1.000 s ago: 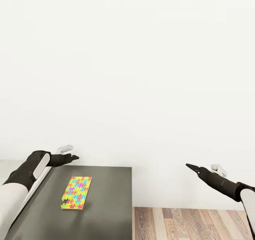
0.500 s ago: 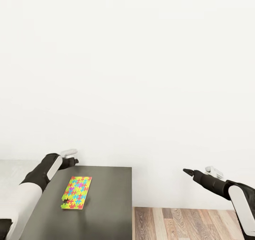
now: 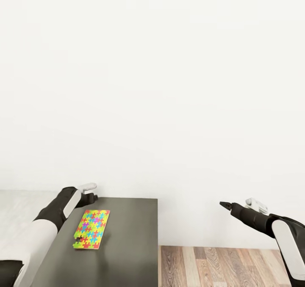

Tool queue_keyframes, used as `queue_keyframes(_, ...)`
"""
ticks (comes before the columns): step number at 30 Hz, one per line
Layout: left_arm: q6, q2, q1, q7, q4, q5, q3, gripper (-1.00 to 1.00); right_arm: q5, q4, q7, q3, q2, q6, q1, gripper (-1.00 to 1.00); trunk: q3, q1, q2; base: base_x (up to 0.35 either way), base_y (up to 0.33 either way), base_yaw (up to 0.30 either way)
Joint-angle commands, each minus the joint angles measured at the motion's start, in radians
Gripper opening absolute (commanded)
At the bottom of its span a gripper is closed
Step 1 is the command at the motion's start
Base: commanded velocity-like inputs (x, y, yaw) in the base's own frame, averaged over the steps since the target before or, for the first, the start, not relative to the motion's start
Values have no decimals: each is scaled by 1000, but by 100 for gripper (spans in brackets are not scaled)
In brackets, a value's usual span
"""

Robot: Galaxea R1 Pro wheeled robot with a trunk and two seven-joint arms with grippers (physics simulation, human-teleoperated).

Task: Put all the toys in the child's room - the three board games (two on the bed and one on the table), the two jigsaw puzzles on the table, and the tennis ball on the table - inside the toy box on the table in the child's room.

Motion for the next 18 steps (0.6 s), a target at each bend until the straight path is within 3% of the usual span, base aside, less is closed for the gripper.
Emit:
queue_keyframes(1,3,2,-1,8,-1,11,-7,100,-11,-1,-10,0,-1,4,-1,100,-4,1,-2,0,0,0)
queue_keyframes(14,4,10,-1,-3,-15,12,-8,100,-10,-1,-10,0,5,-1,-2,100,-25,1,-2,0,0,0)
queue_keyframes(18,7,21,-1,-53,-15,13,-8,100,-10,-1,-10,0,6,-1,-2,100,-32,1,-2,0,0,0)
